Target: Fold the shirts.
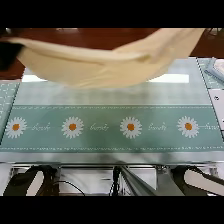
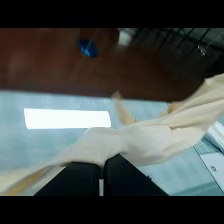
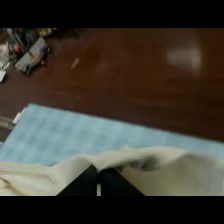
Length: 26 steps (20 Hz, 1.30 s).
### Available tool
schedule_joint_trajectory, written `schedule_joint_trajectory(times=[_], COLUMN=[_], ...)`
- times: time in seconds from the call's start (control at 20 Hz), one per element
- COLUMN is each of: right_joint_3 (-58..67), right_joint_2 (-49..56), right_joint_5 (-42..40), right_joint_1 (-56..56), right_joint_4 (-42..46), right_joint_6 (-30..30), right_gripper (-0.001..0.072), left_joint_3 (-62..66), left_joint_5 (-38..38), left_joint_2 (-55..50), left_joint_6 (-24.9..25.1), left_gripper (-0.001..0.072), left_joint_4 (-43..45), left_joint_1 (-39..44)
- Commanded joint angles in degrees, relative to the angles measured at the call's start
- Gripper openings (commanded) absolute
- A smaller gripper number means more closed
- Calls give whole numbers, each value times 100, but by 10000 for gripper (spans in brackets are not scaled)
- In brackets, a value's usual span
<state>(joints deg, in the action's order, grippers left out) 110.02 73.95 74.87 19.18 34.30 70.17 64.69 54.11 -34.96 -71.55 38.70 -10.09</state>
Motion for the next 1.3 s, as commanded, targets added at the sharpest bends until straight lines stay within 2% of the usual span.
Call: schedule_joint_trajectory(times=[0.0,0.2,0.35,0.45,0.6,0.7,0.85,1.05,1.25], right_joint_3=[754,776,776,776,776,763,420,-730,-1370], right_joint_2=[-1097,-2262,-2857,-3071,-3064,-2889,-2444,-1722,-684], right_joint_5=[-595,-835,-763,-426,767,1875,3145,3056,2271], right_joint_1=[4,4,4,4,4,4,2,-2,-505], right_joint_4=[186,1449,2507,2761,2780,2780,2966,2988,2944], right_joint_6=[389,931,1355,1473,1600,1729,1703,1611,1510], right_gripper=[21,20,20,21,20,20,20,20,20], left_joint_3=[1331,2435,3095,3414,3755,3779,3289,1370,-553], left_joint_5=[229,824,1316,1574,2057,2802,3558,3329,1622], left_joint_2=[553,719,778,826,894,876,846,826,442], left_joint_6=[-7,-13,-522,-745,-1080,-1412,-1493,-1287,-826], left_gripper=[28,28,28,28,27,27,27,27,28], left_joint_4=[479,612,981,1069,1370,1757,2159,2146,1495], left_joint_1=[-323,-321,-323,-323,-323,-323,-323,-321,-289])
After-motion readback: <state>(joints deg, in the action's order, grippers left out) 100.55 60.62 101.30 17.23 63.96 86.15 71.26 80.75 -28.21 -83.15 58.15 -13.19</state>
